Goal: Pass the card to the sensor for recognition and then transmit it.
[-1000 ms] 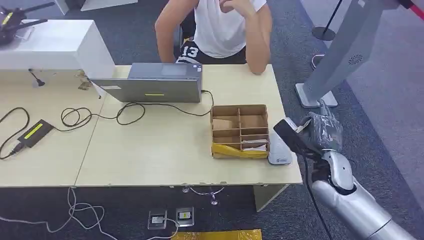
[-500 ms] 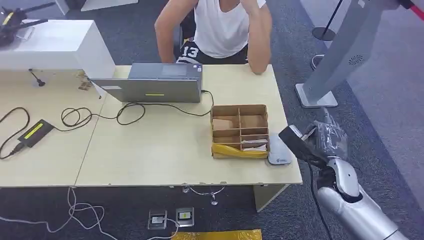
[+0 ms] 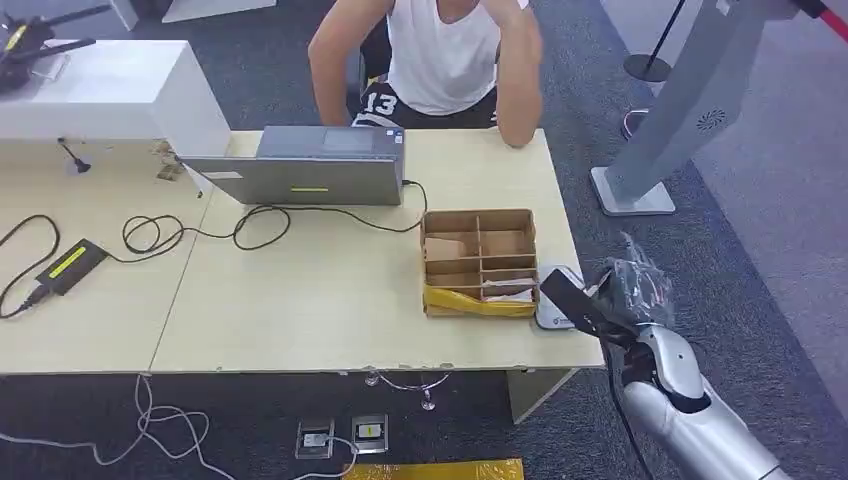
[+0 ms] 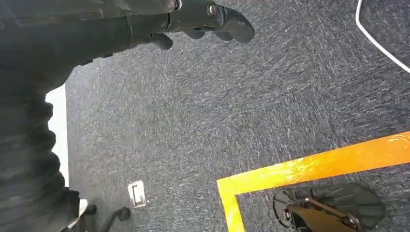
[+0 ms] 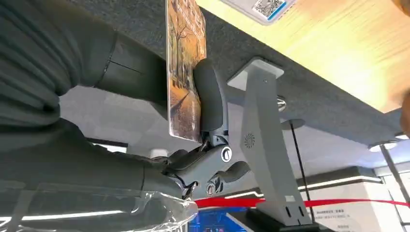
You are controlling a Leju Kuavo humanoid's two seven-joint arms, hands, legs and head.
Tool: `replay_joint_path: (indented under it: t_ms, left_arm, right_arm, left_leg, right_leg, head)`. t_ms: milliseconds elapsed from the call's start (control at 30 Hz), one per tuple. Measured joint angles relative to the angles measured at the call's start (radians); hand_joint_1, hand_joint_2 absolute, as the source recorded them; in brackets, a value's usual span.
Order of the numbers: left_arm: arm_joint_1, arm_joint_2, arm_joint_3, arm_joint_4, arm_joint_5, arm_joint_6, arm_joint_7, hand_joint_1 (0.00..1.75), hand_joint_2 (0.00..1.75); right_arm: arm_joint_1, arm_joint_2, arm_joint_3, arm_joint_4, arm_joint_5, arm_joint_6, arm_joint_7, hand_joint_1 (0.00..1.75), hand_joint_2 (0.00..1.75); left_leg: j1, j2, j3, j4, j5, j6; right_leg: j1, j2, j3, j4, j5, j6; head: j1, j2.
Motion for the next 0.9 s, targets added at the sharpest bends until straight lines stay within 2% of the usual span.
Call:
replay_joint_path:
  t_ms: [167,667,900]
  left_arm:
    - [-0.004,0.0,0.0,0.0,-0.006,-0.006,0.0,0.0,1.75]
    - [-0.022,0.004,0.0,0.0,-0.046,-0.04,0.039,0.0,1.75]
    - [-0.022,0.004,0.0,0.0,-0.045,-0.039,0.039,0.0,1.75]
  right_arm:
    - [0.0,0.015,0.002,0.024,-0.006,0.008,-0.016,1.75,1.75]
    - [0.023,0.042,0.011,0.106,-0.056,-0.032,-0.031,1.75,1.75]
    - [0.009,0.068,0.014,0.164,-0.09,-0.045,-0.065,1.75,1.75]
  left_leg:
    - [0.0,0.0,0.0,0.0,0.0,0.0]
    - [0.0,0.0,0.0,0.0,0.0,0.0]
    - [0.0,0.0,0.0,0.0,0.0,0.0]
  right_leg:
    - [0.0,0.0,0.0,0.0,0.0,0.0]
    - [0.0,0.0,0.0,0.0,0.0,0.0]
    - [0.0,0.0,0.0,0.0,0.0,0.0]
  head:
    - [0.0,0.0]
    - [0.0,0.0]
    - [0.0,0.0]
